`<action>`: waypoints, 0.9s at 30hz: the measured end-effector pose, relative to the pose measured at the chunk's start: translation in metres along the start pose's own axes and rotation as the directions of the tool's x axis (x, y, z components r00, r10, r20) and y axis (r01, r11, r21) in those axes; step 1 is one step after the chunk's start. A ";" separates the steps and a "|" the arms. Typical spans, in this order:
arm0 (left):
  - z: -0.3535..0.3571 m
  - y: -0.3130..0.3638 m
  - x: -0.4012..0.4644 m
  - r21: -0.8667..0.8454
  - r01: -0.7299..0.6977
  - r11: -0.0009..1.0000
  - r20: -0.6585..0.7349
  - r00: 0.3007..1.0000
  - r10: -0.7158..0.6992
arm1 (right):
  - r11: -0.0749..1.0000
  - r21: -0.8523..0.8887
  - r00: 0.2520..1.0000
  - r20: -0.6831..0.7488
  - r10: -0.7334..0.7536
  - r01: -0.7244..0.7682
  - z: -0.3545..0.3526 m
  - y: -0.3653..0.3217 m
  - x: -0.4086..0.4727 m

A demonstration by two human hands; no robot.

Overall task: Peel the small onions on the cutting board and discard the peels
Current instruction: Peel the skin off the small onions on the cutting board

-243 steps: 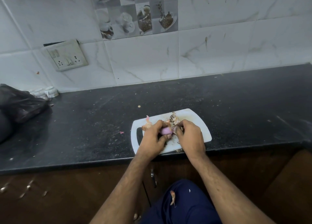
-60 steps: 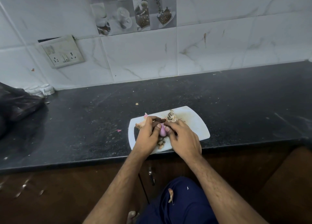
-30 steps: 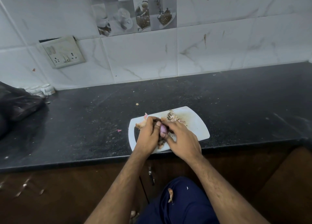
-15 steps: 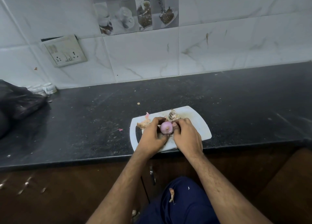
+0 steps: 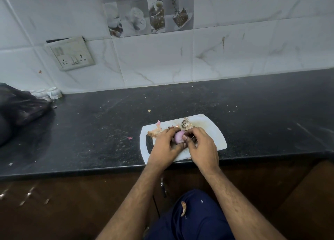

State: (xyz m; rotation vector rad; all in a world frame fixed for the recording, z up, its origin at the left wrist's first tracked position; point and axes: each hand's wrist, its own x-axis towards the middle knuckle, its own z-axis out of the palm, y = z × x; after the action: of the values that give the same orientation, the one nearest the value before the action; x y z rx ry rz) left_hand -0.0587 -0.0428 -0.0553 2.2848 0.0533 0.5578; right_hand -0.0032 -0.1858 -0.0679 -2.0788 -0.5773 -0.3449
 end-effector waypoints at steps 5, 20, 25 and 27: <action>0.002 -0.003 0.001 0.071 -0.010 0.997 0.044 0.999 0.007 | 1.000 0.017 1.000 -0.009 -0.020 0.020 0.001 -0.001 0.000; 0.006 -0.003 0.003 0.089 0.047 0.995 0.013 0.999 -0.048 | 0.992 -0.126 0.996 0.084 -0.009 0.020 0.000 0.004 0.005; 0.006 -0.001 0.000 0.115 0.034 0.993 0.013 0.999 -0.036 | 0.998 0.054 0.997 0.072 -0.030 0.026 -0.003 0.006 0.004; 0.007 0.002 -0.002 0.120 0.035 0.992 -0.003 0.999 -0.035 | 0.992 0.110 0.997 0.041 -0.059 0.054 -0.002 0.008 0.003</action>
State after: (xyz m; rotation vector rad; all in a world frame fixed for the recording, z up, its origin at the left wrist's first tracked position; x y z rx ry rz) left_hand -0.0576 -0.0492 -0.0592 2.3955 0.1309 0.5503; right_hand 0.0033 -0.1907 -0.0716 -1.9722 -0.6680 -0.2946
